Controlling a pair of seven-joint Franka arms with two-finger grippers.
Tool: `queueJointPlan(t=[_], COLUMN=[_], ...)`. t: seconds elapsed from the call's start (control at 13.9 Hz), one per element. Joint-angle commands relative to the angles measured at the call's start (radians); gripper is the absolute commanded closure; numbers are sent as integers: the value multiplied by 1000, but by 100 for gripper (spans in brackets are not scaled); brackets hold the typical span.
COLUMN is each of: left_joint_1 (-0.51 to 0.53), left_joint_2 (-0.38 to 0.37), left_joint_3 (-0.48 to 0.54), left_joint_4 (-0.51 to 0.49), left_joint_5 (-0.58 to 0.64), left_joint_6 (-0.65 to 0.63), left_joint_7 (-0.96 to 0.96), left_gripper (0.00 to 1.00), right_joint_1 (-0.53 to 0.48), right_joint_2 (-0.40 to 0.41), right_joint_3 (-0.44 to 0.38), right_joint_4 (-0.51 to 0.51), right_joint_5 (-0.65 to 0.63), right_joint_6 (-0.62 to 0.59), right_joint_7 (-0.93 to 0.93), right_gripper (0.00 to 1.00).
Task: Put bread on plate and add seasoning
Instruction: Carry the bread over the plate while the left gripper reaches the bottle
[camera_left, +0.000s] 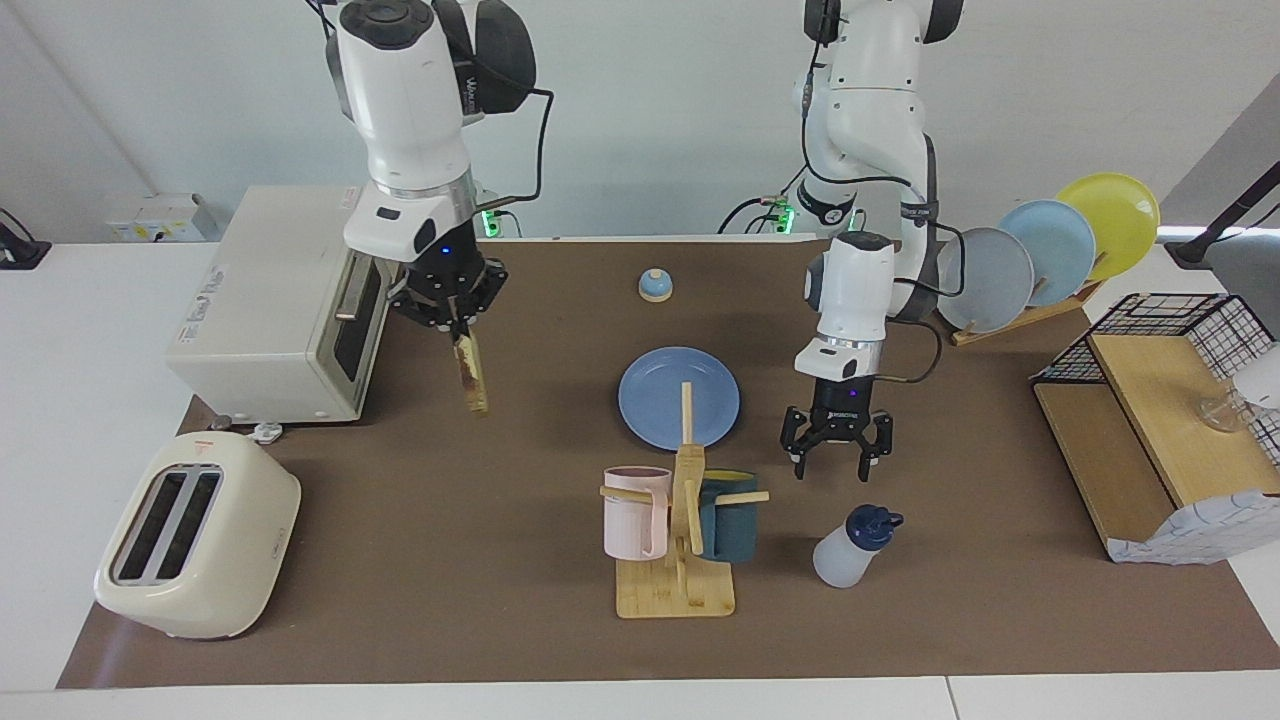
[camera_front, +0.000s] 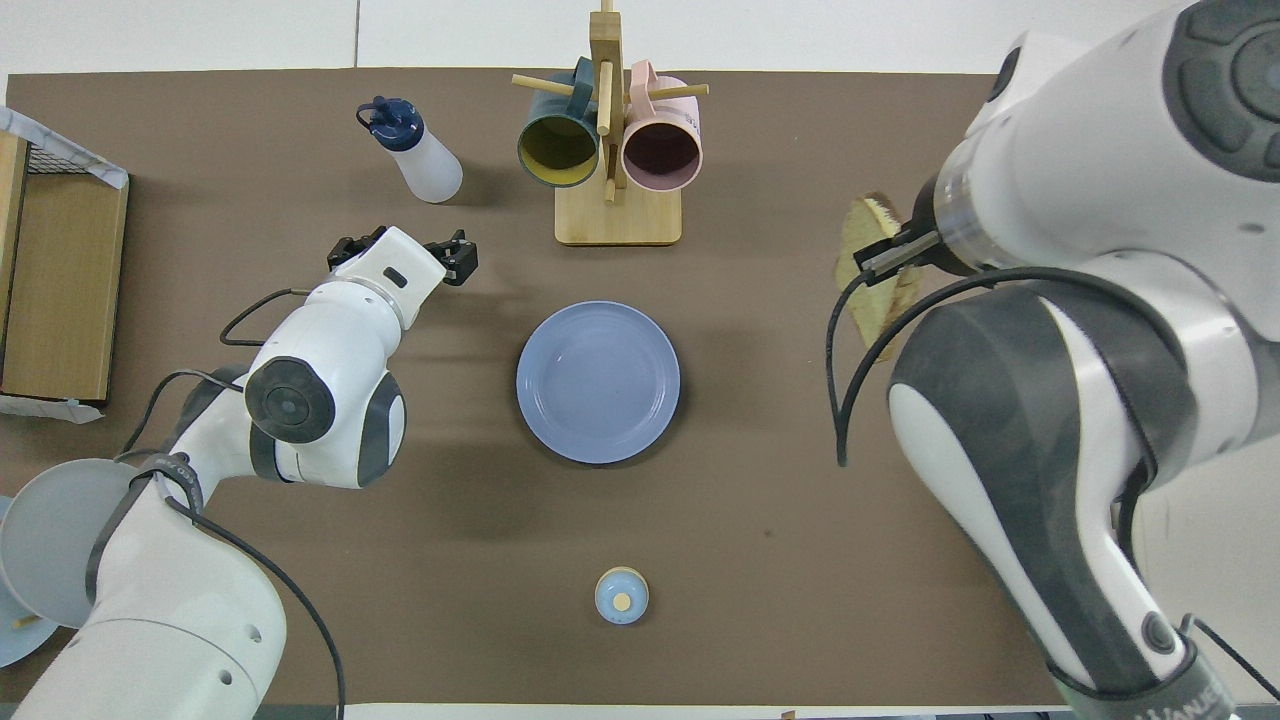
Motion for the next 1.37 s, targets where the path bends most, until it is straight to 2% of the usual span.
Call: queueJointPlan(t=[0.0, 0.07, 0.29, 0.5, 0.58, 0.93, 1.08, 1.29], left_joint_1=[-51, -57, -62, -63, -63, -49, -48, -37], left_joint_2=[87, 109, 121, 182, 183, 208, 239, 245], left_joint_3=[46, 46, 47, 49, 50, 55, 69, 69], left_joint_4=[27, 27, 48, 125, 128, 189, 218, 221], left_joint_5=[-56, -96, -106, -170, -170, -169, -169, -169], left_joint_6=[116, 150, 153, 146, 144, 100, 98, 100], left_joint_7=[-18, -17, -19, -20, -20, -15, -15, -17], left_gripper=[0, 0, 0, 0, 0, 0, 0, 0], right_joint_1=[71, 100, 197, 301, 317, 343, 343, 346], right_joint_2=[-71, -85, -94, -68, -54, 16, 12, 7], right_joint_3=[1, 1, 1, 0, 0, 1, 1, 1], right_joint_4=[-137, -188, -285, -354, -369, -404, -418, -446], right_joint_5=[51, 60, 97, 97, 97, 97, 97, 97], right_joint_6=[124, 182, 316, 475, 517, 706, 714, 749], right_joint_7=[119, 160, 323, 466, 490, 529, 531, 544], right_gripper=[100, 100, 100, 100, 100, 100, 100, 100])
